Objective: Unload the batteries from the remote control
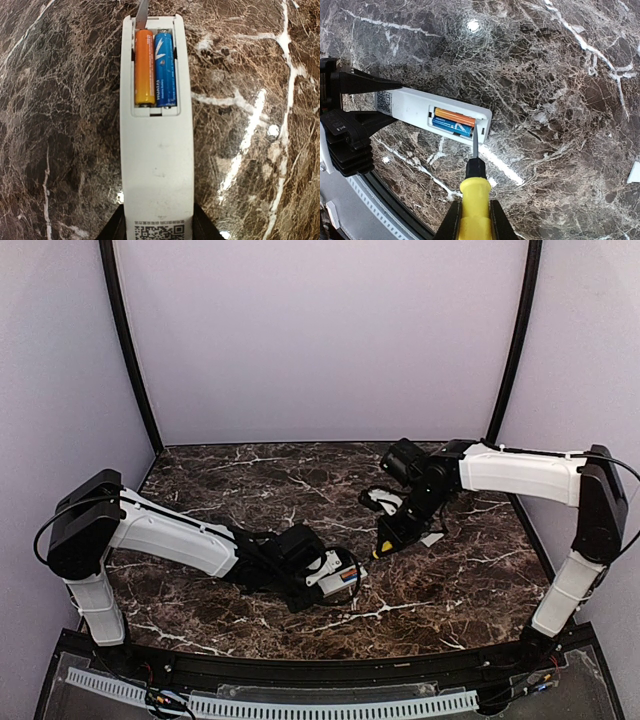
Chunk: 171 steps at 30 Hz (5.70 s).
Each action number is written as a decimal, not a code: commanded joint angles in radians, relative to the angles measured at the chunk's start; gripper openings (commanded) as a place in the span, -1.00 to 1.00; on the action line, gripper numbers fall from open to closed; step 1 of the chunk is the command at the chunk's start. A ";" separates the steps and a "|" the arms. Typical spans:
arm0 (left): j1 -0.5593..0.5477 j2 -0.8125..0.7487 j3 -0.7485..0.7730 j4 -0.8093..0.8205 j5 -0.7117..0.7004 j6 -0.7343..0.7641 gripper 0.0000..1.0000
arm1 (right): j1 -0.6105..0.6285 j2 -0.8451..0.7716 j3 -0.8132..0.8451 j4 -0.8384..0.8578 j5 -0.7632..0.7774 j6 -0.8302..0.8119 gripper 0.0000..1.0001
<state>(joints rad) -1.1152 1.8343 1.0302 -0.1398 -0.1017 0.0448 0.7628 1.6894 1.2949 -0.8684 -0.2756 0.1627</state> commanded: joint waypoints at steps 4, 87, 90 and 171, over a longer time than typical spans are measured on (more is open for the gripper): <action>-0.003 0.014 0.000 -0.013 -0.012 -0.001 -0.99 | -0.004 0.021 0.008 -0.004 -0.022 0.009 -1.00; -0.005 -0.026 -0.049 0.065 -0.037 0.023 -0.99 | -0.042 0.079 -0.051 0.118 -0.544 -0.158 -1.00; -0.005 -0.033 -0.073 0.111 -0.036 0.036 -0.99 | -0.053 0.079 -0.074 0.154 -0.582 -0.178 -1.00; -0.009 -0.232 -0.321 0.399 -0.036 0.165 -0.99 | -0.123 -0.042 -0.088 0.133 -0.403 -0.112 -1.00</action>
<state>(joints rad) -1.1297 1.6314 0.7166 0.2405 -0.1547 0.2127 0.6418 1.6829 1.1679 -0.7105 -0.7143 0.0513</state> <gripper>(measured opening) 0.366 0.144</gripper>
